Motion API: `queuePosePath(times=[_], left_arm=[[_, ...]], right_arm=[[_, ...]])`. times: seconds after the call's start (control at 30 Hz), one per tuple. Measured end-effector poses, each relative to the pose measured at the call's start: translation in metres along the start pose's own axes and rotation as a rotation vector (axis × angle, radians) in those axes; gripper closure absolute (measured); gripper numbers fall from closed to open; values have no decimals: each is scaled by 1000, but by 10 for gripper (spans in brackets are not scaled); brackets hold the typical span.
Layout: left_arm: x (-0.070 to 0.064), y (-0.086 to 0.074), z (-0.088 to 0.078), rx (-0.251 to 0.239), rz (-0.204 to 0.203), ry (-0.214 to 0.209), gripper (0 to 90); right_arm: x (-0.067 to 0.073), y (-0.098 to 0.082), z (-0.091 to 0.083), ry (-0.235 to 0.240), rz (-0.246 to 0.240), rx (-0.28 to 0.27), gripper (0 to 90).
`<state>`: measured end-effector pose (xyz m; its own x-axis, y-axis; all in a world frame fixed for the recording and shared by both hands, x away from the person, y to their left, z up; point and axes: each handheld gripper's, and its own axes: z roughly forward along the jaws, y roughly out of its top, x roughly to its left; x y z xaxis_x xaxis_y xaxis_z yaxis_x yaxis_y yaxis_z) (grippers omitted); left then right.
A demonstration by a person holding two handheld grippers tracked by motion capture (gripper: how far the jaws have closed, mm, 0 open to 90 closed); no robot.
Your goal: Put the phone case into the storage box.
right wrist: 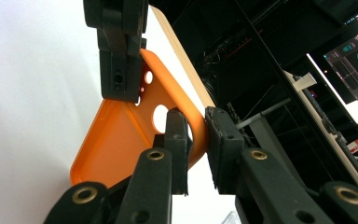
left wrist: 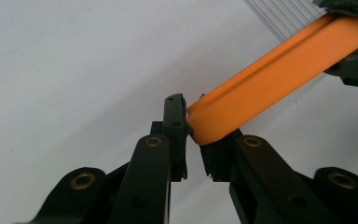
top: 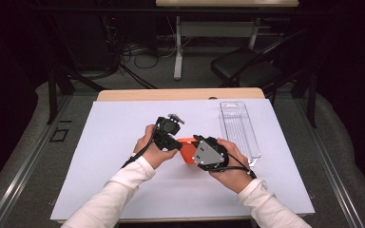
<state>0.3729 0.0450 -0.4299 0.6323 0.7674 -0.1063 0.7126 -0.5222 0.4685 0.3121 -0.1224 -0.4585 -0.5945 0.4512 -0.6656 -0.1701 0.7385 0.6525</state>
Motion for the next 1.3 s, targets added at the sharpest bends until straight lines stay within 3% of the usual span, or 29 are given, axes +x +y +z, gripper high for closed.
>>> queuePosePath(times=[1.1,1.3], left_arm=[[1,2,-2,-12,-4,-1,801],[2,1,-2,-30,3,0,763]], right_arm=[[-3,3,1,-12,29,15,800],[-4,2,1,-20,30,6,802]])
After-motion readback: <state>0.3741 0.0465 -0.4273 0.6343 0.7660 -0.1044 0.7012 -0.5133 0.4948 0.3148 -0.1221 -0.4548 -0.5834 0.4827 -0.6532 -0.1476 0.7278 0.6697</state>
